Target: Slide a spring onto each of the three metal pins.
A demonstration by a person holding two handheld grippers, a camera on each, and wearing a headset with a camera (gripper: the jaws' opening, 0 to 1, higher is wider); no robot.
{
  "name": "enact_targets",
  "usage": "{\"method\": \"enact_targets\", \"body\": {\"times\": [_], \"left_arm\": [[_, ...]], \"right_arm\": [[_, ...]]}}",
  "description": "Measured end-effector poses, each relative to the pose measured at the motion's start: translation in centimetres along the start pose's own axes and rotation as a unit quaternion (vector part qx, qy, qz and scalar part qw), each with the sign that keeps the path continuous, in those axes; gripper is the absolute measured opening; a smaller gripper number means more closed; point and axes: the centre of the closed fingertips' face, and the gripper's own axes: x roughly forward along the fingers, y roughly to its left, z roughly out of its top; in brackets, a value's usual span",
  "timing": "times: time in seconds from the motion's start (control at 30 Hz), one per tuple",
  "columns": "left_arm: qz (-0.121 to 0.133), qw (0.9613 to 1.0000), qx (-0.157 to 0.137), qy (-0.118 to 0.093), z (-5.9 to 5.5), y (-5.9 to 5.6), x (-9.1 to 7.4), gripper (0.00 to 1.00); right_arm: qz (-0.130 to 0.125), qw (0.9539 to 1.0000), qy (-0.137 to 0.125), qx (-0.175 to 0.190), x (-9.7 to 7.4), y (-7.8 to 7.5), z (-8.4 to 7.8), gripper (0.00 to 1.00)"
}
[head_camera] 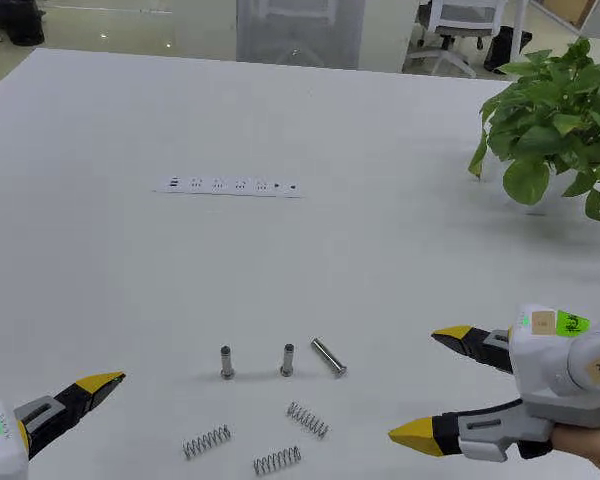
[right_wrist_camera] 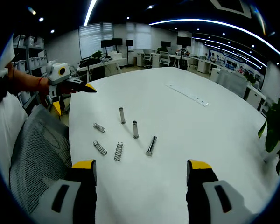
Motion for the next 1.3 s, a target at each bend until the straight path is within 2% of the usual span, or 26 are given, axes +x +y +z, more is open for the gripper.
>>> {"method": "enact_targets", "body": {"times": [0.23,0.33,0.47,0.83,1.07,1.3], "left_arm": [[-0.001,1.0000,-0.003,-0.002,0.1,0.2,0.3,0.98],[-0.002,1.0000,-0.004,-0.002,0.0,0.2,0.5,0.98],[-0.003,1.0000,-0.004,0.000,-0.2,0.4,0.7,0.97],[-0.003,0.9998,-0.018,-0.003,-0.6,1.0,1.1,0.97],[-0.001,0.9996,-0.028,-0.005,-0.7,1.4,1.3,0.96],[0.000,0.9992,-0.039,-0.007,-1.0,1.7,1.5,0.95]], "right_arm": [[0.003,0.9999,0.010,0.005,2.3,-1.2,2.1,0.72],[0.004,0.9998,0.020,0.006,3.4,-2.3,2.3,0.68],[0.007,0.9992,0.038,0.009,4.7,-2.6,2.6,0.62],[0.011,0.9952,0.092,0.032,8.7,-4.0,2.1,0.44],[0.014,0.9920,0.120,0.036,11.2,-3.8,1.8,0.32],[0.015,0.9874,0.153,0.041,13.4,-3.9,0.9,0.27]]}}
